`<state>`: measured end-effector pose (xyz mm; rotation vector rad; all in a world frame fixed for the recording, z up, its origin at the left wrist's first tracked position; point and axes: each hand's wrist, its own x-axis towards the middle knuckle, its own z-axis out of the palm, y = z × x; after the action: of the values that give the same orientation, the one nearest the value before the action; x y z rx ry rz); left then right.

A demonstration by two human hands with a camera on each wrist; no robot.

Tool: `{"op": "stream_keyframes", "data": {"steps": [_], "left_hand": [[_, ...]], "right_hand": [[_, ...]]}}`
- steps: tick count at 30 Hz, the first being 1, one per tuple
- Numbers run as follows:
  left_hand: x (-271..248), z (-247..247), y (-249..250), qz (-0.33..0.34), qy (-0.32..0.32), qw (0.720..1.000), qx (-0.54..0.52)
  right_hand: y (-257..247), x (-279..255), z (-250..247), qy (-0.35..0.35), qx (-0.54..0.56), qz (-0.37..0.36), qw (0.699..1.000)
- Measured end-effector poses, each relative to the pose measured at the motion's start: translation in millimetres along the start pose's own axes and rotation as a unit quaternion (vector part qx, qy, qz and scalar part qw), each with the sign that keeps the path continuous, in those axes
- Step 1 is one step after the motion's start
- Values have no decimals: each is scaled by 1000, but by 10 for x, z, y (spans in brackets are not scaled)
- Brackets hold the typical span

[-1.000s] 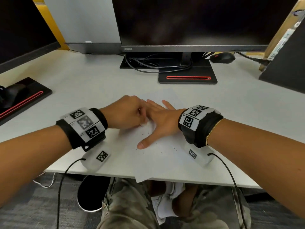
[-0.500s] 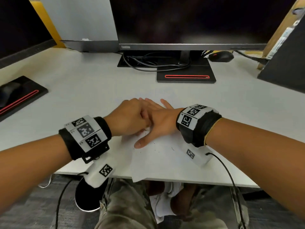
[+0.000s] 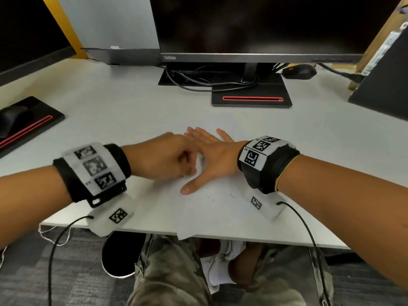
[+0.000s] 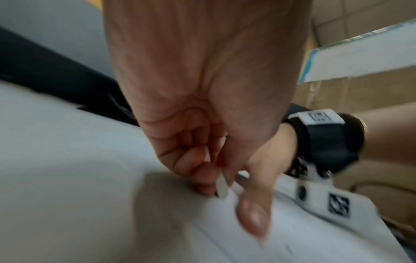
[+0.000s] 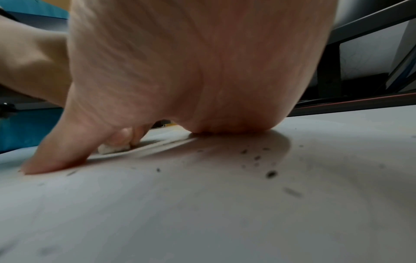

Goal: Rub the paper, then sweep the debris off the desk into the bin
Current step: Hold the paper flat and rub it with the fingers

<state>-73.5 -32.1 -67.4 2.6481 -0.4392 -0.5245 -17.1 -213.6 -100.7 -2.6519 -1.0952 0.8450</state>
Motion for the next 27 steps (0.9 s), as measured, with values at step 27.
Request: {"op": "stream_keyframes", "data": {"steps": [27], "left_hand": [[-211,-81,-127,-31,74,996,43]], "right_hand": [[-56,-146,-351,-52,-97,-30,994]]}}
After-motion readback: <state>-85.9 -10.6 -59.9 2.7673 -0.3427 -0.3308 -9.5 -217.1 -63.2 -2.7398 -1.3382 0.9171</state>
